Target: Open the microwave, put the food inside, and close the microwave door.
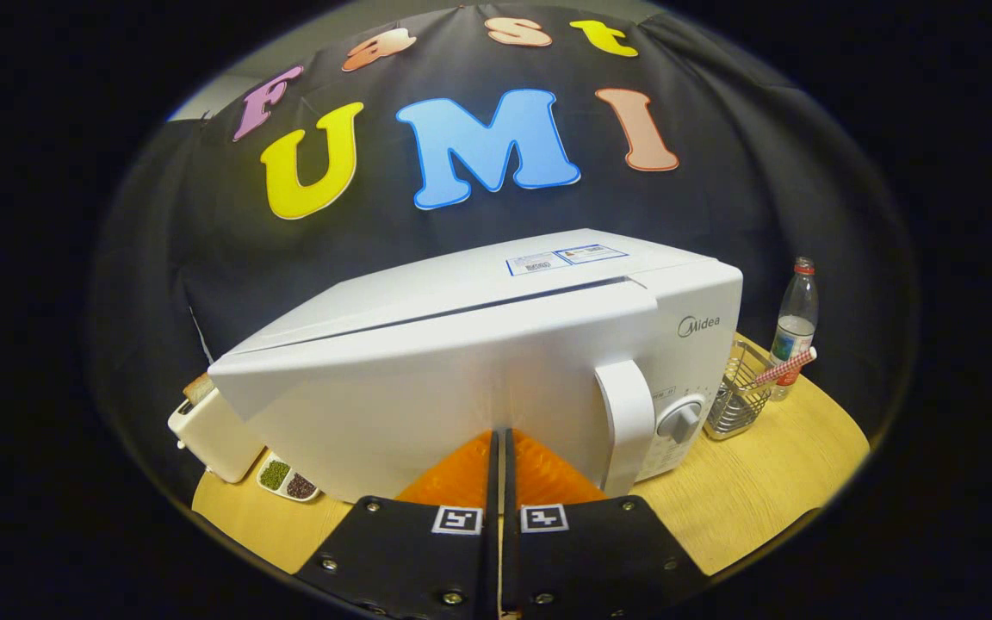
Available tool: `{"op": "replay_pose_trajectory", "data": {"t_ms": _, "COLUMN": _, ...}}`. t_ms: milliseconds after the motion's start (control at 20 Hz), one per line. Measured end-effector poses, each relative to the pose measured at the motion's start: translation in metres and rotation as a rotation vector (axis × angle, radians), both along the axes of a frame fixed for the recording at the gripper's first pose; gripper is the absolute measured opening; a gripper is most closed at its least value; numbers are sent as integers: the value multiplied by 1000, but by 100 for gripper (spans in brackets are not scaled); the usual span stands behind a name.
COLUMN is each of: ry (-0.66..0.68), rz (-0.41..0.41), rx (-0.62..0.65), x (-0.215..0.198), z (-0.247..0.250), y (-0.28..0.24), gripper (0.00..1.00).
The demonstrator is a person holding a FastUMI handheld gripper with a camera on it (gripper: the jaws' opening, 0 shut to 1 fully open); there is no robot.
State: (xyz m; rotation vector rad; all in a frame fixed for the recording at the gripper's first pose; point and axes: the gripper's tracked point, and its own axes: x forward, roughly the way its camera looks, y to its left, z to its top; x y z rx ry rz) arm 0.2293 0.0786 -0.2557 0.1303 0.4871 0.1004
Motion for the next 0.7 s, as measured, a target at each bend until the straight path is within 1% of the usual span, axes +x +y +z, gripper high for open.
{"op": "replay_pose_trajectory", "data": {"t_ms": 150, "ry": -27, "rz": 3, "rx": -42, "x": 8, "z": 2, "y": 0, "gripper": 2}}
{"op": "replay_pose_trajectory", "data": {"t_ms": 250, "ry": 0, "rz": -12, "rx": -22, "x": 7, "z": 1, "y": 2, "gripper": 4}}
{"op": "replay_pose_trajectory", "data": {"t_ms": 350, "ry": -7, "rz": 6, "rx": -49, "x": 3, "z": 2, "y": 3, "gripper": 5}}
{"op": "replay_pose_trajectory", "data": {"t_ms": 400, "ry": -13, "rz": 21, "rx": -42, "x": -2, "z": 7, "y": 7, "gripper": 5}}
{"op": "replay_pose_trajectory", "data": {"t_ms": 700, "ry": -117, "rz": 72, "rx": -117, "x": -39, "z": 57, "y": 7, "gripper": 5}}
